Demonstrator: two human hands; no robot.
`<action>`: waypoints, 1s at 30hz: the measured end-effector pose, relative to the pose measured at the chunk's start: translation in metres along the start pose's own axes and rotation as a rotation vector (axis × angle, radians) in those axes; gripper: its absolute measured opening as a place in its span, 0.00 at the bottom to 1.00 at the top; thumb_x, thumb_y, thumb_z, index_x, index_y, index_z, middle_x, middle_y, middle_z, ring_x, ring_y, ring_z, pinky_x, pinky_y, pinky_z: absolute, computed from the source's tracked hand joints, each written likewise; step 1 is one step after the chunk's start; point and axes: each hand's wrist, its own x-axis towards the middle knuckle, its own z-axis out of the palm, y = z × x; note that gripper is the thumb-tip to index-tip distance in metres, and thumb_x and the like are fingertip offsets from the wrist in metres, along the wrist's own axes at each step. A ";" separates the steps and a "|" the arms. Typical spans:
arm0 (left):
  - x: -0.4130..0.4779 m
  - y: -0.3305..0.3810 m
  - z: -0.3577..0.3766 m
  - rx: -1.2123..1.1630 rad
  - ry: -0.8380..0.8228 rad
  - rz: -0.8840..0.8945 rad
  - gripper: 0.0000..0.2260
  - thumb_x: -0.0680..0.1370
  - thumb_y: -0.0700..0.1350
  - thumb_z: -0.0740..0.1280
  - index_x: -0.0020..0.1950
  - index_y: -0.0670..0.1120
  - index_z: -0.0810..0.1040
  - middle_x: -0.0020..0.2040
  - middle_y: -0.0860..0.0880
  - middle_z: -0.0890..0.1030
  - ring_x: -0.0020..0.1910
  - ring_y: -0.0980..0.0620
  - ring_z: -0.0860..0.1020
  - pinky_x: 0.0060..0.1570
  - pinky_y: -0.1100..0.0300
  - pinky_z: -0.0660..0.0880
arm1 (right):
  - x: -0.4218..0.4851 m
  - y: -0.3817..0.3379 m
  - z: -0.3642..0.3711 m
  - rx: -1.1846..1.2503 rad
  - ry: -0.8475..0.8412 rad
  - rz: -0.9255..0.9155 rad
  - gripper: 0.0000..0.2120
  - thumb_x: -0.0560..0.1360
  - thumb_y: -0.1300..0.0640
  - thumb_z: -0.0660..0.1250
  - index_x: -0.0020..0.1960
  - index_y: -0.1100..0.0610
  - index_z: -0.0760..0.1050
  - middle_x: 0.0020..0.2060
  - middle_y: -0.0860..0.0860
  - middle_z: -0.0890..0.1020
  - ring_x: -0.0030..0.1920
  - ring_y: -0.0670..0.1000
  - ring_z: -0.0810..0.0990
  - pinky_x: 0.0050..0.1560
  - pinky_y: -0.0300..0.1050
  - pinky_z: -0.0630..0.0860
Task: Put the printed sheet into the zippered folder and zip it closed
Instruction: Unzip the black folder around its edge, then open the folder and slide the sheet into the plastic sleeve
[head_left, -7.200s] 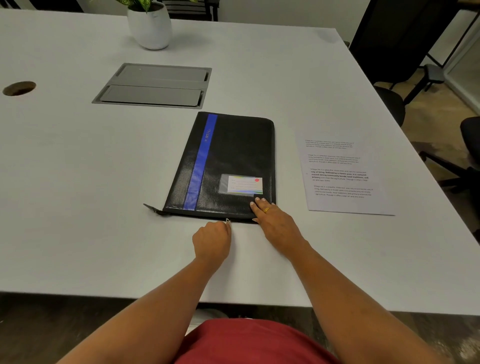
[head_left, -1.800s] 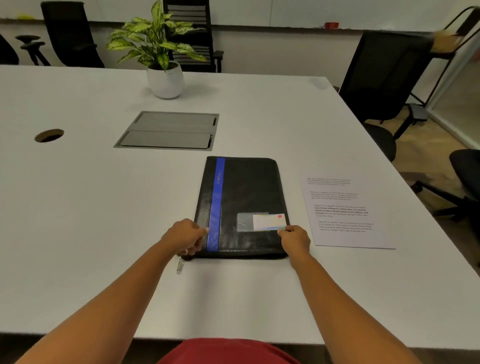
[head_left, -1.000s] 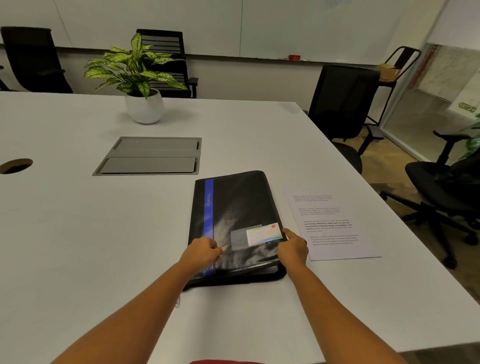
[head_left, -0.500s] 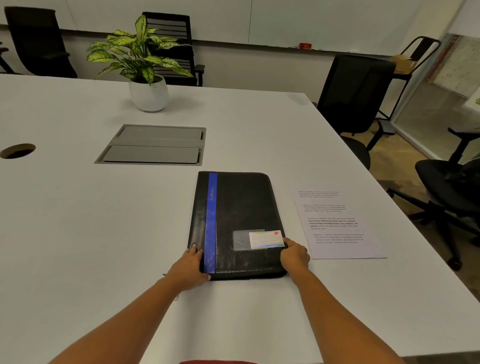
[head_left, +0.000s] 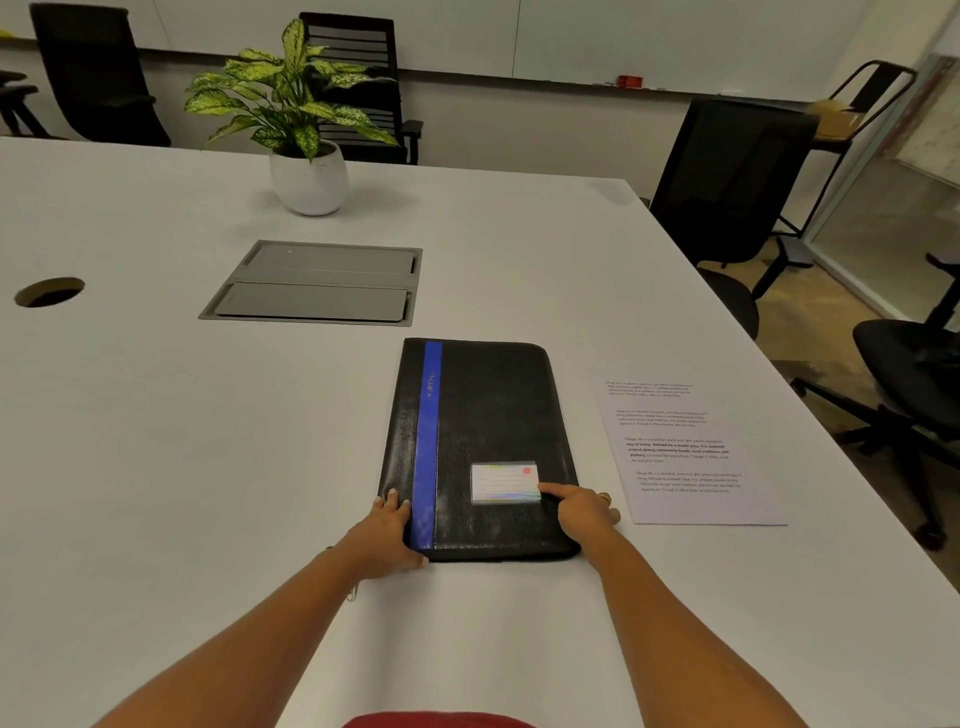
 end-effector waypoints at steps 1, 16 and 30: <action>0.001 0.000 0.000 0.001 -0.013 -0.006 0.41 0.75 0.55 0.67 0.77 0.42 0.45 0.77 0.41 0.42 0.77 0.42 0.43 0.74 0.52 0.50 | 0.000 0.000 -0.002 -0.022 -0.016 -0.020 0.17 0.81 0.56 0.51 0.67 0.44 0.68 0.66 0.58 0.67 0.64 0.59 0.63 0.66 0.50 0.65; -0.005 0.030 -0.034 -0.188 -0.025 -0.074 0.20 0.76 0.56 0.64 0.61 0.42 0.74 0.59 0.44 0.77 0.54 0.49 0.75 0.49 0.63 0.68 | -0.022 -0.022 -0.027 1.051 0.345 0.245 0.19 0.80 0.50 0.52 0.56 0.62 0.75 0.56 0.60 0.79 0.49 0.57 0.76 0.53 0.50 0.74; -0.063 0.093 -0.174 -0.690 0.393 0.162 0.24 0.78 0.54 0.62 0.71 0.46 0.64 0.68 0.45 0.71 0.62 0.44 0.73 0.50 0.48 0.76 | -0.105 -0.161 -0.048 1.057 -0.061 -0.378 0.14 0.78 0.56 0.54 0.41 0.52 0.76 0.38 0.52 0.80 0.38 0.49 0.77 0.37 0.40 0.73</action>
